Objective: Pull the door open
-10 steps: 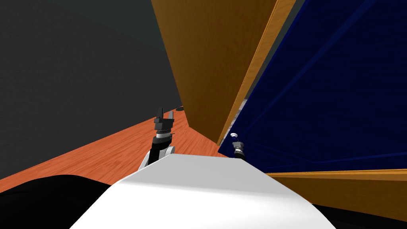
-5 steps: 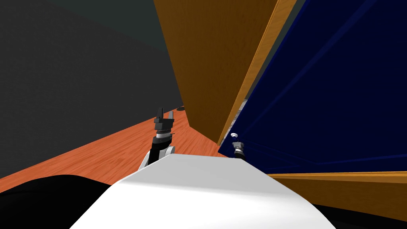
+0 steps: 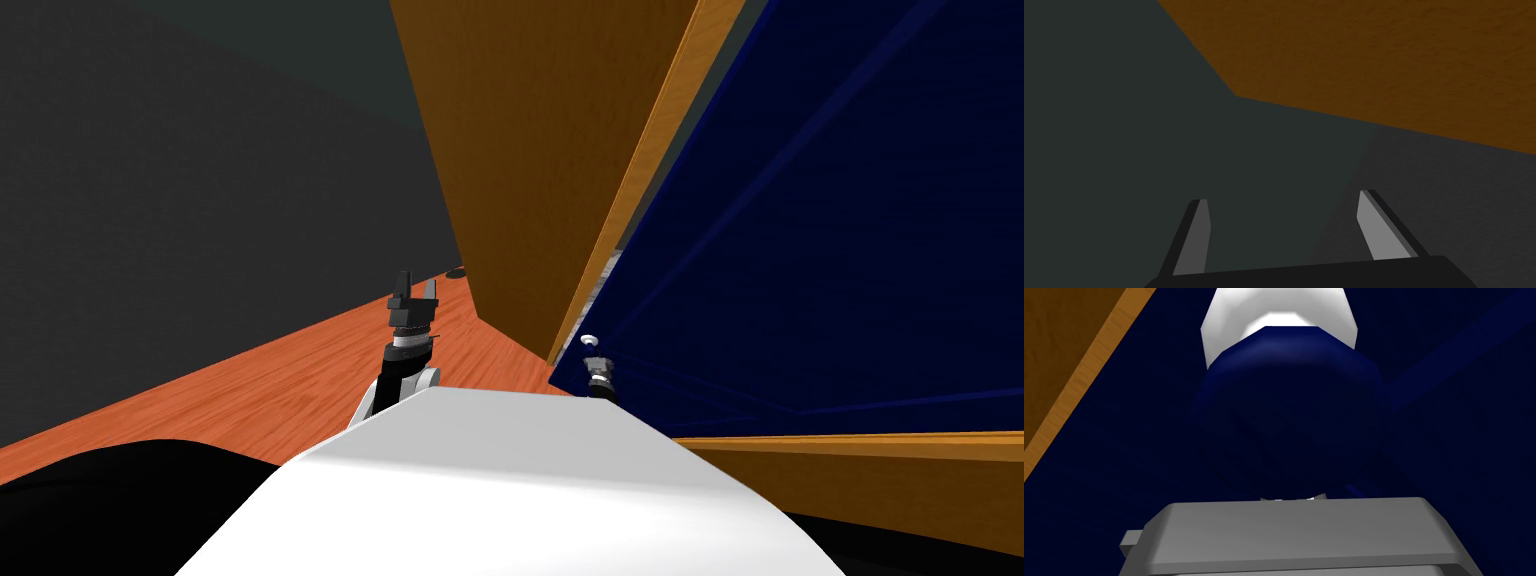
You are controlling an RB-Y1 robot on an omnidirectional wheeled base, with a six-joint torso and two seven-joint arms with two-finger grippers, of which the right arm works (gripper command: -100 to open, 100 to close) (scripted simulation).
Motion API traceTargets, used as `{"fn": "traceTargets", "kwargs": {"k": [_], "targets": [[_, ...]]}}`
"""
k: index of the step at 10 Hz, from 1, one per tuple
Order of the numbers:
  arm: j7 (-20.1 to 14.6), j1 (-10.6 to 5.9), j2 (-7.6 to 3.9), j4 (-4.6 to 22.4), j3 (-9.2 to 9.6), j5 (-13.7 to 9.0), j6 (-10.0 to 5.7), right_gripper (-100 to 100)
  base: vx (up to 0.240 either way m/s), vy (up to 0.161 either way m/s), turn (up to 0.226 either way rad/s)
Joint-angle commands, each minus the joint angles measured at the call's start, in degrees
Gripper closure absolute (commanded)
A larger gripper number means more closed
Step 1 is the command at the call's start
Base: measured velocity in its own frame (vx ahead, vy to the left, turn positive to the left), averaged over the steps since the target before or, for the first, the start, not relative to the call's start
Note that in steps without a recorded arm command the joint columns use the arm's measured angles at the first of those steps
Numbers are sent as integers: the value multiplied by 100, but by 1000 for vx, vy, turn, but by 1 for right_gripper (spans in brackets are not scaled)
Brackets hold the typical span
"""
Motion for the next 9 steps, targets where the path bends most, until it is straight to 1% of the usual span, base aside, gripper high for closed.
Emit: {"fn": "traceTargets", "kwargs": {"k": [1, 2, 3, 4, 6, 8, 9], "targets": [[-249, -152, 16, -24, 38, -54, -101, 100, -34, -9, 74], [-382, -168, 27, -22, 43, -128, -77, 100, -88, -19, 161], [-449, -60, 63, -3, 20, -168, 48, -100, -103, -28, 45], [-621, -80, 116, -36, 35, -222, 66, -100, -130, -19, -10], [-832, -105, 182, -77, 54, -288, 88, -100, -122, -17, -25], [-832, -105, 182, 96, 54, -288, 88, -100, -53, 9, 39], [-832, -105, 182, -30, 54, -288, 88, -100, -2, 29, 20]]}}
